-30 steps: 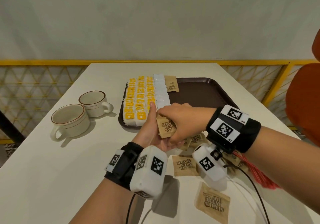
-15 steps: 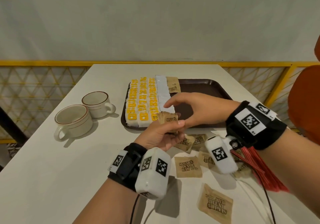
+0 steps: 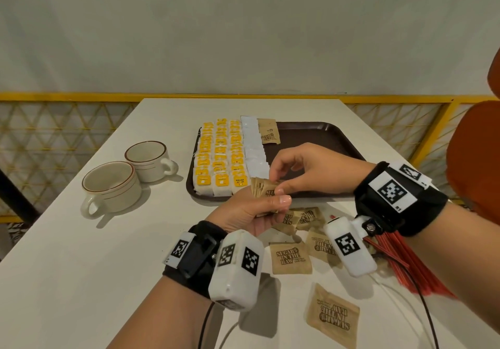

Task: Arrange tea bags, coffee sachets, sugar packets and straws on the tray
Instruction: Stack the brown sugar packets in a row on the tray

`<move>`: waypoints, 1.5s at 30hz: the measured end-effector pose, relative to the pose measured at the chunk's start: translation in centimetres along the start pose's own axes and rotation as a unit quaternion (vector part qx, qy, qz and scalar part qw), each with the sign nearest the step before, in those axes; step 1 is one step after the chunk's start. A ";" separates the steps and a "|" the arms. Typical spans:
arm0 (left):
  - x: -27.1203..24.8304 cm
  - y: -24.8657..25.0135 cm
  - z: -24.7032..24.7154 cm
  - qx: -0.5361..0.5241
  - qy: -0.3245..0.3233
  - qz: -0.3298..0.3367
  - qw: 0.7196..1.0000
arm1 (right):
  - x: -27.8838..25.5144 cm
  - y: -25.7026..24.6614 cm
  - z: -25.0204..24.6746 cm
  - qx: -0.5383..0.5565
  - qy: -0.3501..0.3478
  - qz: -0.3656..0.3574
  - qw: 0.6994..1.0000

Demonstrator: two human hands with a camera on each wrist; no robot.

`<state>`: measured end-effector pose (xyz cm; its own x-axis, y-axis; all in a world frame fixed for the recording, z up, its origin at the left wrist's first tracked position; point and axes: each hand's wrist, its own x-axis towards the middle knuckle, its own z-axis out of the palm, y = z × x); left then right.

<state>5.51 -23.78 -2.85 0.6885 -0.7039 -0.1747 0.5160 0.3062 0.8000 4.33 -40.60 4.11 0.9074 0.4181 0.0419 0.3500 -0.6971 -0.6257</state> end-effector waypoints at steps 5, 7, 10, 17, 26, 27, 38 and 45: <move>-0.1 0.1 0.0 0.031 0.001 -0.004 1.000 | -0.1 0.0 0.0 -0.026 -0.022 0.010 0.999; -0.1 0.0 -0.2 0.043 -0.011 -0.006 0.999 | -0.2 0.0 0.3 -0.044 -0.040 0.023 0.998; 0.1 0.0 0.0 0.030 -0.024 -0.011 0.999 | -0.2 0.1 0.5 -0.055 -0.043 0.031 0.997; 0.6 1.8 0.0 -0.073 0.045 0.024 0.996 | -0.4 0.3 -1.7 0.206 0.017 0.042 0.978; 7.0 12.4 -0.5 0.425 0.118 0.075 0.894 | 3.7 4.5 -5.7 0.362 0.168 0.171 0.901; 8.3 13.2 -0.6 0.466 0.117 0.071 0.874 | 4.4 5.3 -5.9 0.336 0.162 0.192 0.907; 21.7 14.2 -2.7 0.828 0.064 0.023 0.557 | 12.2 13.0 -5.9 0.269 0.142 0.319 0.898; 26.4 14.1 -4.0 0.870 0.049 -0.016 0.491 | 14.7 15.9 -5.2 0.268 0.138 0.328 0.895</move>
<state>33.07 -35.47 1.51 0.7590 -0.6305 -0.1627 -0.6299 -0.7742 0.0617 24.44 -48.60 -1.19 0.9258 -0.1893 -0.3273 -0.3739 -0.3289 -0.8672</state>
